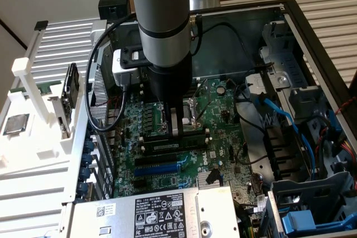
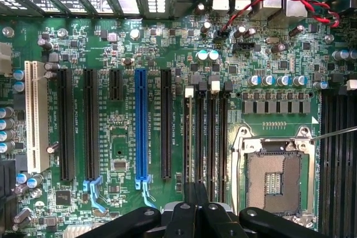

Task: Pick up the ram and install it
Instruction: 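Press down the ram until it locks into place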

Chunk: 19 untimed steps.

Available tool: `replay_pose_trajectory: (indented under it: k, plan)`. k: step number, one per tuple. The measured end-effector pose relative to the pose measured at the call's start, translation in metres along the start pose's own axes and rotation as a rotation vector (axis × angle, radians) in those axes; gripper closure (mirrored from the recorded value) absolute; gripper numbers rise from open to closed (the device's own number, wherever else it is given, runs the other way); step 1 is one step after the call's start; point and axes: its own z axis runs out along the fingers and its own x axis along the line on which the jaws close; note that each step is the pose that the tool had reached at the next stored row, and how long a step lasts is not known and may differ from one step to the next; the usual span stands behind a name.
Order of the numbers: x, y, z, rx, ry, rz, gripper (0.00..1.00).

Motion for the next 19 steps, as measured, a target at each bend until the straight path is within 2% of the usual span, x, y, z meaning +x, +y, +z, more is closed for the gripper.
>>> replay_pose_trajectory:
  k: [2, 3, 5, 9, 19]
  plan:
    - [0.000, 0.0000, -0.0006, 0.0003, -0.0005, 0.000, 0.90]
    - [-0.001, -0.0003, -0.0073, 0.0004, -0.0004, 0.000, 0.90]
    - [-0.001, -0.0005, -0.0143, 0.0001, -0.0001, 0.000, 0.90]
    - [-0.002, -0.0007, -0.0236, 0.0001, 0.0000, 0.000, 0.90]
    - [-0.002, -0.0006, -0.0254, 0.0008, 0.0006, 0.010, 0.90]
